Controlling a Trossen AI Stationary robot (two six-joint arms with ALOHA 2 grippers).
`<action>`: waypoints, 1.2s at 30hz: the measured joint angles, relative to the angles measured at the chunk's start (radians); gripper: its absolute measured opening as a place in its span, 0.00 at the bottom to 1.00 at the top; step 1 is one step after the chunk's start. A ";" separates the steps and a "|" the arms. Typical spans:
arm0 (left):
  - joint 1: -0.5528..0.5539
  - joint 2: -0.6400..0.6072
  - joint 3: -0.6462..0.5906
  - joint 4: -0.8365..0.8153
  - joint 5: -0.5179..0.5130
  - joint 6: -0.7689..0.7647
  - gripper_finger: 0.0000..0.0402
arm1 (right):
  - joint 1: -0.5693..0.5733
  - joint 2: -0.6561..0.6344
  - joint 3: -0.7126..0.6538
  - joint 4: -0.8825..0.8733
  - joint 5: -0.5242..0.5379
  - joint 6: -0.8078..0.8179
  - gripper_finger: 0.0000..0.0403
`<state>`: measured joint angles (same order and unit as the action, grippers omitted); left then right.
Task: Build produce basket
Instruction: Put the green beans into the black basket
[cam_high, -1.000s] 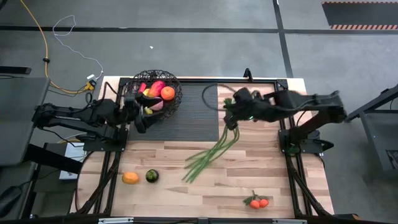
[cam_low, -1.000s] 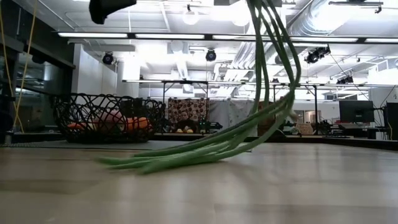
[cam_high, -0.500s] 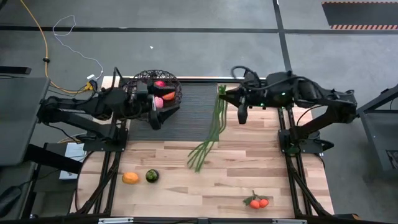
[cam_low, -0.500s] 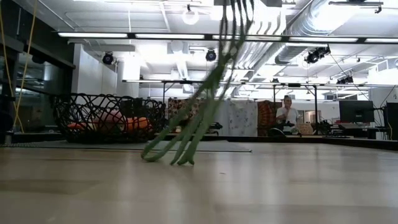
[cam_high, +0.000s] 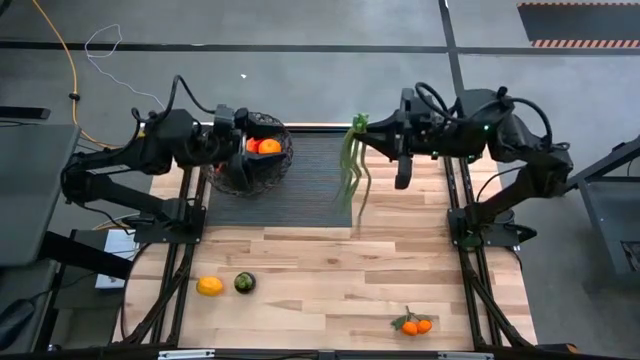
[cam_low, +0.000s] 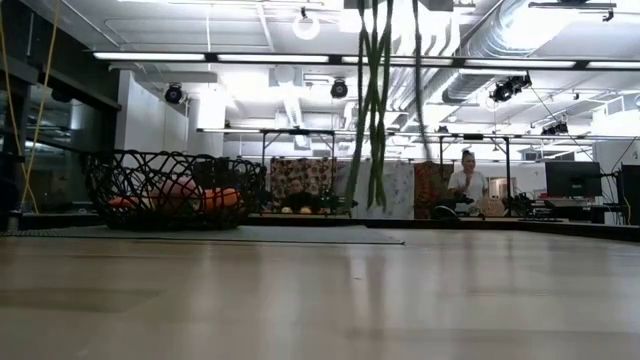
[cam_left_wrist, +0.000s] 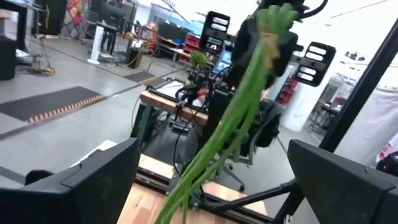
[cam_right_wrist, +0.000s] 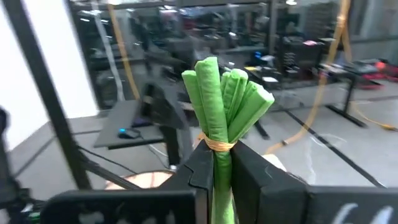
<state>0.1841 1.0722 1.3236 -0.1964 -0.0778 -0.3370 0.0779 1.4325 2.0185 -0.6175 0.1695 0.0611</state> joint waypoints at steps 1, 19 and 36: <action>0.006 0.003 0.003 0.004 0.011 0.000 0.99 | 0.000 0.014 0.019 0.001 -0.025 -0.009 0.06; 0.016 0.042 0.003 0.066 0.127 0.066 0.99 | 0.000 0.107 0.161 -0.097 0.014 -0.099 0.06; -0.005 0.278 0.003 0.190 0.171 0.105 0.99 | 0.000 0.108 0.160 -0.097 -0.031 -0.086 0.06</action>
<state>0.1795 1.3502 1.3262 -0.0061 0.0937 -0.2317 0.0784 1.5410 2.1784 -0.7143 0.1387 -0.0251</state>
